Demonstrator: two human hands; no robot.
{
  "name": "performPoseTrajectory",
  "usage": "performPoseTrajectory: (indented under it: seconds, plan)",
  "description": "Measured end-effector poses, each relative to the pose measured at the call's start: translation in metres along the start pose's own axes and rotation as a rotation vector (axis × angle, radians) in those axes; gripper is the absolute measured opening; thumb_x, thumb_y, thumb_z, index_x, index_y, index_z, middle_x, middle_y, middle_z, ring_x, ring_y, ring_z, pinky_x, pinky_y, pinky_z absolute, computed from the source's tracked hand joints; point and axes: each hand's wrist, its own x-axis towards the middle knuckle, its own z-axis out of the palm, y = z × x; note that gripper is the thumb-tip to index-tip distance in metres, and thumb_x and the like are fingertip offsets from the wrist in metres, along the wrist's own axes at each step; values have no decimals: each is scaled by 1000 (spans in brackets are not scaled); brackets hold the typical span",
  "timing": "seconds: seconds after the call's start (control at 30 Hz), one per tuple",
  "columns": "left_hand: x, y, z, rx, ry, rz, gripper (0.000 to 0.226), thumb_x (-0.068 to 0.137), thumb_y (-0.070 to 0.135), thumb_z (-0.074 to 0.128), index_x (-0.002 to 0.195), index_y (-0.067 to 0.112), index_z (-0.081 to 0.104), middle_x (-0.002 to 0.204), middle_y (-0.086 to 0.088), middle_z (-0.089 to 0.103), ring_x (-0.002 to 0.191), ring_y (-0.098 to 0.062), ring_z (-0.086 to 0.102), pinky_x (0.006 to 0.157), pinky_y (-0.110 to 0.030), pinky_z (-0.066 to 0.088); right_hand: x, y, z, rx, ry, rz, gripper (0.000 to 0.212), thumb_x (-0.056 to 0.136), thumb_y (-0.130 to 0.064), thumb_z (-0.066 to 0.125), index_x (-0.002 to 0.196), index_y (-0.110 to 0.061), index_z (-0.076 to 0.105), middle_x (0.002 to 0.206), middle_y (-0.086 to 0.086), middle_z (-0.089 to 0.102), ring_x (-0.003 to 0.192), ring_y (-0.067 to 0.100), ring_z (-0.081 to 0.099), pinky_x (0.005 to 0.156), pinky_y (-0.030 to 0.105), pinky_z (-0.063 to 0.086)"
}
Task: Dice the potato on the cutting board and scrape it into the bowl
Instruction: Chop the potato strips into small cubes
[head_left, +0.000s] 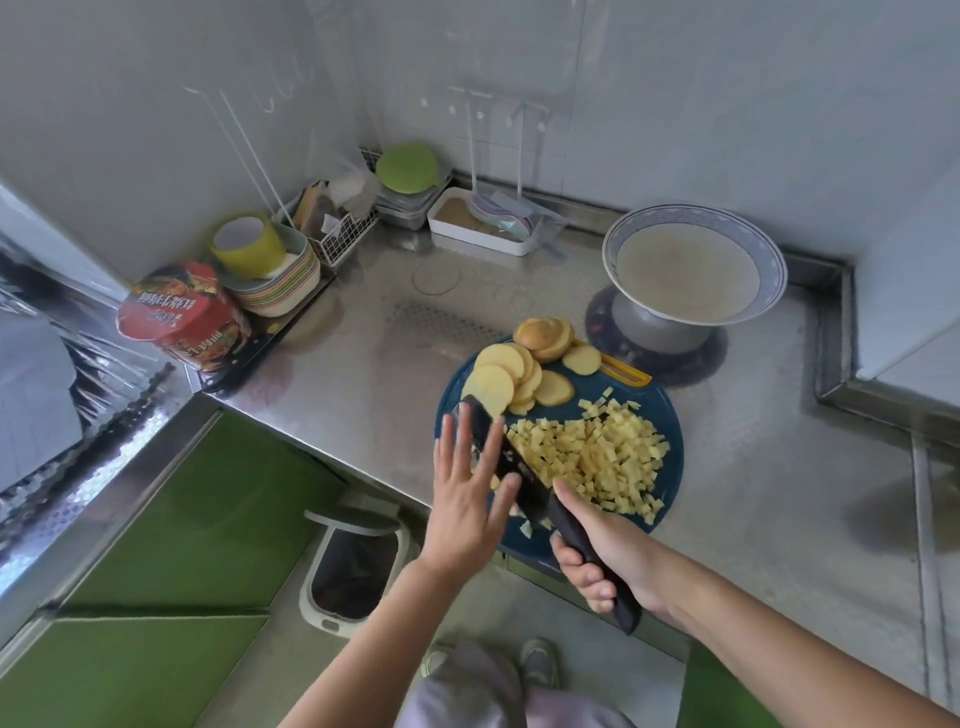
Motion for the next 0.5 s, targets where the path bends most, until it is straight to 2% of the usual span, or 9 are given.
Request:
performPoseTrajectory:
  seconds: [0.07, 0.17, 0.33, 0.43, 0.5]
  plan:
    - [3, 10, 8, 74, -33, 104, 59, 99, 57, 18, 152, 38, 0, 160, 0, -15, 146, -27, -17, 117, -38, -14, -7, -9, -3, 97, 12, -30, 71, 79, -82, 37, 55, -15, 39, 48, 1, 26, 35, 13, 22, 39, 23, 24]
    - [9, 20, 21, 140, -70, 156, 60, 100, 56, 15, 153, 35, -2, 160, -3, -14, 146, -31, -16, 116, -44, -12, -15, -19, -10, 176, 37, -40, 71, 81, -81, 34, 55, -15, 39, 46, 1, 26, 32, 13, 23, 38, 22, 24]
    - [12, 20, 37, 76, -116, 21, 60, 99, 53, 12, 153, 30, -4, 157, 6, -26, 144, -23, -25, 114, -36, -22, -29, -21, -17, 233, 80, -38, 72, 85, -79, 34, 53, -15, 37, 46, 1, 25, 33, 12, 22, 38, 22, 23]
    - [11, 19, 43, -39, -94, -49, 61, 98, 55, 9, 152, 28, 9, 158, 5, -20, 145, -16, -22, 119, -43, -9, -34, -20, -23, 242, 113, -43, 71, 84, -79, 36, 53, -15, 38, 46, 1, 26, 33, 13, 23, 38, 22, 24]
    - [14, 24, 41, -119, -38, -134, 61, 97, 58, 9, 151, 28, 11, 159, 8, -14, 145, -12, -19, 120, -46, 1, -35, -18, -26, 237, 134, -42, 71, 84, -79, 37, 54, -15, 38, 47, 2, 27, 33, 13, 24, 38, 22, 25]
